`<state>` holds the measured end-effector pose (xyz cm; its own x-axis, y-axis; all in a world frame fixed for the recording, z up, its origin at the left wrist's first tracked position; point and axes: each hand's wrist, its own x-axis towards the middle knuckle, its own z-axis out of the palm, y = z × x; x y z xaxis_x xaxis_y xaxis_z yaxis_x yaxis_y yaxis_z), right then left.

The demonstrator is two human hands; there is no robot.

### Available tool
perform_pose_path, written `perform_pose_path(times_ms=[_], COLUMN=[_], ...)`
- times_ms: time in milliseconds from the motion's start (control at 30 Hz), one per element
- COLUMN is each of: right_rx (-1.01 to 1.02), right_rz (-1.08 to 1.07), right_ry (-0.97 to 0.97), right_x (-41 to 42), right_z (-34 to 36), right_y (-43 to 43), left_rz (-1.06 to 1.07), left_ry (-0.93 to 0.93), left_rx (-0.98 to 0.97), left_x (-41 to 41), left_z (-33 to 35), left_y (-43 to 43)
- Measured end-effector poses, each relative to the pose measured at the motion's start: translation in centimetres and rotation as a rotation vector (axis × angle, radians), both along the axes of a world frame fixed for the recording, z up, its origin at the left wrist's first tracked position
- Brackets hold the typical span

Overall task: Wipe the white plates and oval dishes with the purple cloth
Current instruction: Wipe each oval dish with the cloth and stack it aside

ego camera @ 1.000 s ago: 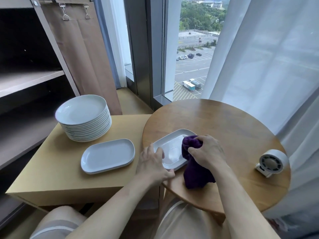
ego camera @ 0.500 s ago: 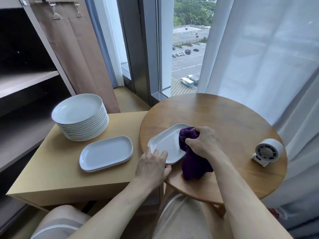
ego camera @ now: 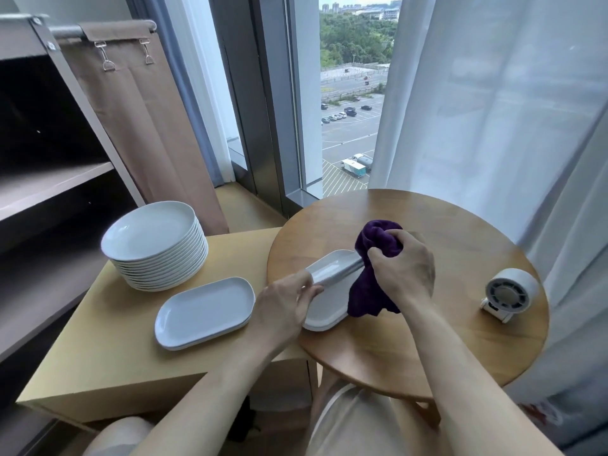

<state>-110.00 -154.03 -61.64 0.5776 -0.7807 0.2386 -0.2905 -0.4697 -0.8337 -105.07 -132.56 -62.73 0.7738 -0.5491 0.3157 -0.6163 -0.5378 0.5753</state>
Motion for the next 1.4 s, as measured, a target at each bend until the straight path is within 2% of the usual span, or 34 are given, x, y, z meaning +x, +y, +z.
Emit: perform_pose_path(times_ms=[333, 600, 733, 967, 1200, 1267, 1333, 1400], right_rx=[0.046, 0.039, 0.028, 0.031, -0.041, -0.125, -0.245, -0.312], right_rz=[0.029, 0.091, 0.105, 0.197, 0.247, 0.267, 0.312, 0.347], right_ry=[-0.024, 0.01, 0.035, 0.118, 0.068, 0.23, 0.508, 0.652], right_x=[0.2, 0.4, 0.5, 1.0, 2.6, 3.1, 3.6, 4.0], right_z=[-0.3, -0.4, -0.6, -1.5, -2.1, -2.5, -2.9, -3.3], right_y=[0.4, 0.7, 0.7, 0.9, 1.8, 1.9, 2.5, 3.1], left_rz=[0.164, 0.385, 0.443, 0.476, 0.444, 0.445, 0.436, 0.416], left_ry=[0.667, 1.073, 1.137, 1.084, 1.04, 0.988, 0.962, 0.966], left_rx=[-0.697, -0.921, -0.888, -0.722, -0.622, -0.54, -0.497, -0.485], left_x=[1.9, 2.6, 2.9, 3.6, 3.9, 4.1, 4.3, 4.5], left_z=[0.7, -2.5, -3.8, -4.9, -5.4, -5.5, -5.7, -5.9], left_y=[-0.7, 0.0, 0.6, 1.0, 0.3, 0.3, 0.4, 0.5])
